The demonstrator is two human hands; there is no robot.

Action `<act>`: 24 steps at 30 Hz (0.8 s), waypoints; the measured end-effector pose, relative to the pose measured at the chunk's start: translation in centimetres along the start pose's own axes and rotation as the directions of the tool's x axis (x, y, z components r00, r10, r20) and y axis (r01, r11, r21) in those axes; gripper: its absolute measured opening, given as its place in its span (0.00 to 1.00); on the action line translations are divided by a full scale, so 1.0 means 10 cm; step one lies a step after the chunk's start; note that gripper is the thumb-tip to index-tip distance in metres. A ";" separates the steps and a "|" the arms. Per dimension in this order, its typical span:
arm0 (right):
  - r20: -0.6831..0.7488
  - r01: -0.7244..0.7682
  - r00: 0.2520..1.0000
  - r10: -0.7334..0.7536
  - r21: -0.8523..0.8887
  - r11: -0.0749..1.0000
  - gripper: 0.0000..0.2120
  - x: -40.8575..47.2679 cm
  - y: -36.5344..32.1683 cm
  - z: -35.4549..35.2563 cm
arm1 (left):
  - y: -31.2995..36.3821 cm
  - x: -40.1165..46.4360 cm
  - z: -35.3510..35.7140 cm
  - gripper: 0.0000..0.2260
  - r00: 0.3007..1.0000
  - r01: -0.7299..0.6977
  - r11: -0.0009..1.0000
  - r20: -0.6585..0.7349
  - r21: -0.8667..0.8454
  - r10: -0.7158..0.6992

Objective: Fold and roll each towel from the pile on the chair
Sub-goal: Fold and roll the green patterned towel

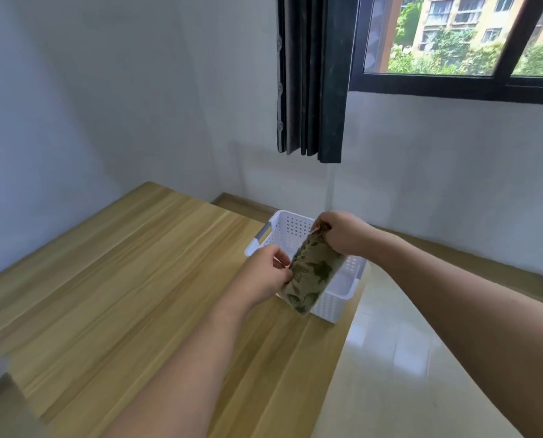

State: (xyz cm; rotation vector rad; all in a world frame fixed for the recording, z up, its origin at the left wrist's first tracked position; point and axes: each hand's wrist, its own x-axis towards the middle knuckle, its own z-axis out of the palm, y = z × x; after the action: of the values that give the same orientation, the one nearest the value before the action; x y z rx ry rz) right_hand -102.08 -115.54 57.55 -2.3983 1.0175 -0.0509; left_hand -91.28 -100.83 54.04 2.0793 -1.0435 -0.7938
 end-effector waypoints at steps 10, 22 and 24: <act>0.241 0.144 0.967 -0.082 -0.253 0.957 0.14 1.70 1.11 0.13 | 0.17 1.88 0.77 0.06 0.929 0.343 0.922 0.076 0.181 -0.361; 0.605 0.217 0.793 0.067 -0.384 0.897 0.08 2.34 1.70 1.19 | -0.65 2.71 1.72 0.11 0.666 0.555 0.694 0.254 0.459 -0.701; 0.588 0.229 0.806 0.061 -0.406 0.885 0.11 2.41 1.77 1.32 | -0.73 2.76 1.81 0.13 0.630 0.567 0.664 0.262 0.487 -0.731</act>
State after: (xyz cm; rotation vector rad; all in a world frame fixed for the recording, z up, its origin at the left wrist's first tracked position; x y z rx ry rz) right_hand -93.44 -136.07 33.65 -2.5934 0.6585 0.9557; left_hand -88.08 -125.96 31.67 2.7414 -0.6229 -1.6153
